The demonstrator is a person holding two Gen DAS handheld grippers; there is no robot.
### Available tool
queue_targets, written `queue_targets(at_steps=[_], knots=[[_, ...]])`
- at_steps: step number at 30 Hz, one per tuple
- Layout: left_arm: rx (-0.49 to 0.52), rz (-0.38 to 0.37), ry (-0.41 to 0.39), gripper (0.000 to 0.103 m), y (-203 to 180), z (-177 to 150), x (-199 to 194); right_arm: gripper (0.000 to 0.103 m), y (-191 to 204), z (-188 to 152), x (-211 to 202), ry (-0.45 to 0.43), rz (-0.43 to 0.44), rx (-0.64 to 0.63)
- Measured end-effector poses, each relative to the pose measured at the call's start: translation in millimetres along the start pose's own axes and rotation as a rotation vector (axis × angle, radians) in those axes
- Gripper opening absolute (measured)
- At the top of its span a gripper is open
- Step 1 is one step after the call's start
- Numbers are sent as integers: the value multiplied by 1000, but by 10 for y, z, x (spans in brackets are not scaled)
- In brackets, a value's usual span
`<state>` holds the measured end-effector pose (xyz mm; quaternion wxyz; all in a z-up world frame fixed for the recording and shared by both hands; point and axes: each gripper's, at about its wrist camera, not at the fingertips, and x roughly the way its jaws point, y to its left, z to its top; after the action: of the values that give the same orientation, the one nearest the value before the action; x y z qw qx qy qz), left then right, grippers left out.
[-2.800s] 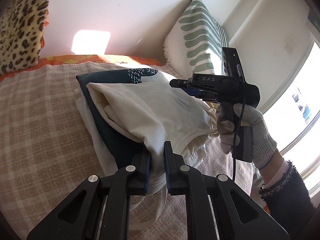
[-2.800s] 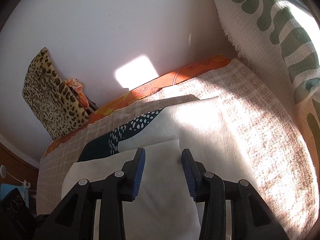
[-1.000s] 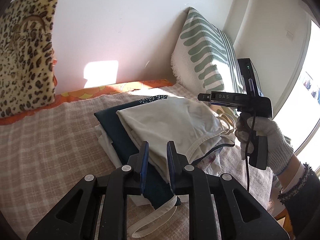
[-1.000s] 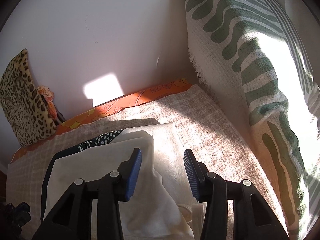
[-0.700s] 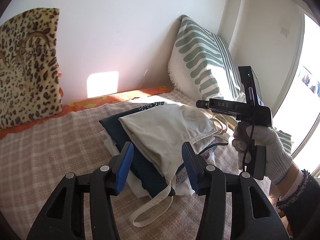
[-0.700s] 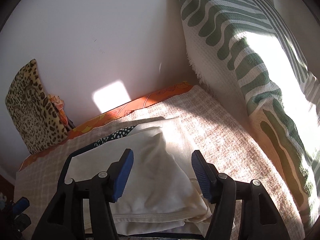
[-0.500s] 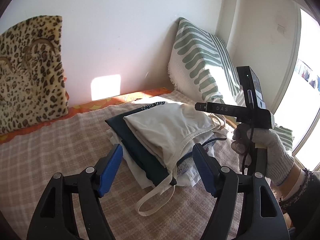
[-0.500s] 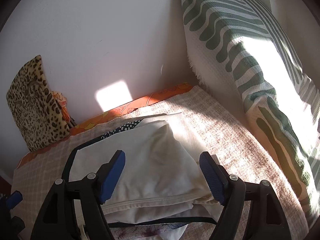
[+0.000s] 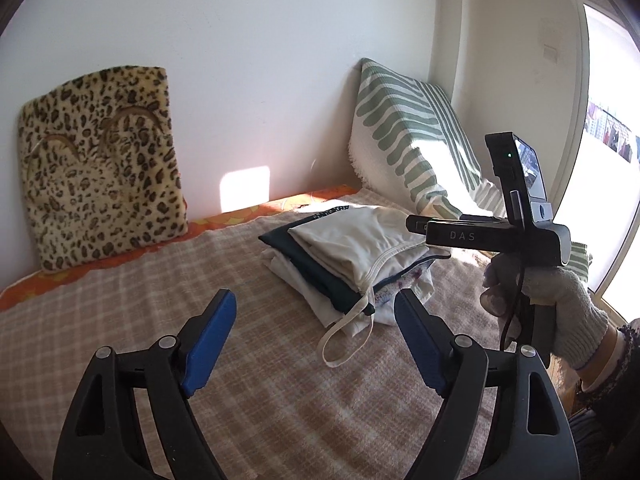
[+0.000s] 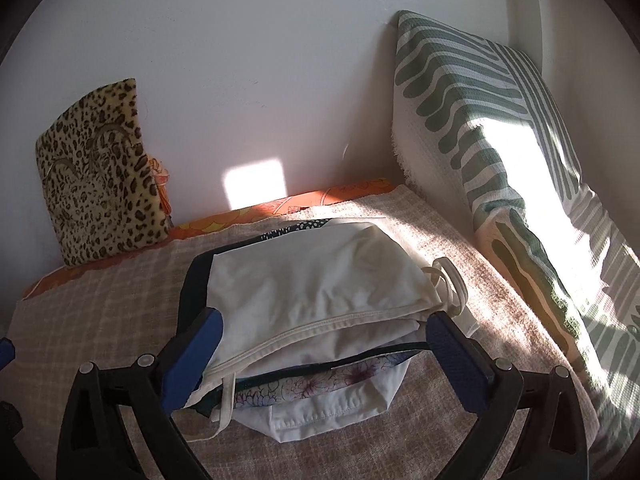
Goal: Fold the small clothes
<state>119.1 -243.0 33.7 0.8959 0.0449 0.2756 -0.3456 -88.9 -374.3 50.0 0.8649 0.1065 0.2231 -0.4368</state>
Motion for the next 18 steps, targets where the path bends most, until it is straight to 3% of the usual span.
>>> queue_targets(at_steps=[11,18], knots=[[-6,92,-13,88,222,-228,-573,103,480,-410,-516,-47,17,-13],[8,132,-11,101,284,-472,-743,103,763,-663,-720,-71,21,-46]])
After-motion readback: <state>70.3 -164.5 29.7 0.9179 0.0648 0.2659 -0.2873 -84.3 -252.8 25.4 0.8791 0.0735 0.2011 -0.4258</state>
